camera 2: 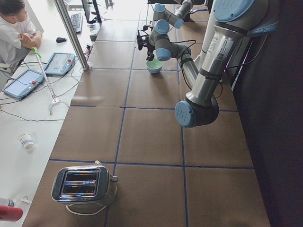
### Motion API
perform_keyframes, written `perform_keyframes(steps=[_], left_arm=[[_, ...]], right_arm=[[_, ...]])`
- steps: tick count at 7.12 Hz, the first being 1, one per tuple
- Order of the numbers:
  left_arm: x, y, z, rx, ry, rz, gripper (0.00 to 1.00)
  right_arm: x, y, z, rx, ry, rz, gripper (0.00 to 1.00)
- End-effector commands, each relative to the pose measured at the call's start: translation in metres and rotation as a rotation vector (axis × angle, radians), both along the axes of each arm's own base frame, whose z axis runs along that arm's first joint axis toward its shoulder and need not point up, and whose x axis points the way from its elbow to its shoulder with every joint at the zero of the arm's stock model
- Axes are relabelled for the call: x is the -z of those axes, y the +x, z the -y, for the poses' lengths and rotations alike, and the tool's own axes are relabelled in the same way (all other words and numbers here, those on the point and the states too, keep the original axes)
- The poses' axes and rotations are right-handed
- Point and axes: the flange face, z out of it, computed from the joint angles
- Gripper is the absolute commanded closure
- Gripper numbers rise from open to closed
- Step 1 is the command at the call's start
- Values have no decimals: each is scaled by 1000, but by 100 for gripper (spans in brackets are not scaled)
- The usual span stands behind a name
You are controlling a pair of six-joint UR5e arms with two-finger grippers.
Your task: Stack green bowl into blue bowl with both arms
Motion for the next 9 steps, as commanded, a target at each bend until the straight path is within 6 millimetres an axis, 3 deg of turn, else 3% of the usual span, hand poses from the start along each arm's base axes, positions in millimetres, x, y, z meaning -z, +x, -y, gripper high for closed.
perform_keyframes(steps=[1, 2, 4, 5, 6, 7, 8, 9], left_arm=[[-78, -14, -2, -118, 110, 185, 0], [-125, -38, 1, -172, 144, 275, 0], [-207, -119, 11, -275, 183, 394, 0], [-247, -170, 11, -321, 219, 451, 0], [-288, -220, 13, -381, 268, 492, 0], [-338, -281, 19, -418, 298, 512, 0], [-380, -344, 26, -434, 308, 497, 0], [-389, -392, 24, -437, 309, 477, 0]], right_arm=[[-64, 131, 46, -8, -34, -27, 0], [-119, 182, 54, 52, 66, -101, 0], [-239, 307, 80, 164, 225, -176, 0], [-299, 340, 73, 234, 282, -230, 0], [-333, 374, 74, 285, 357, -269, 0], [-343, 423, 73, 295, 385, -283, 0], [-358, 456, 68, 342, 418, -315, 0], [-366, 478, 65, 401, 425, -344, 0]])
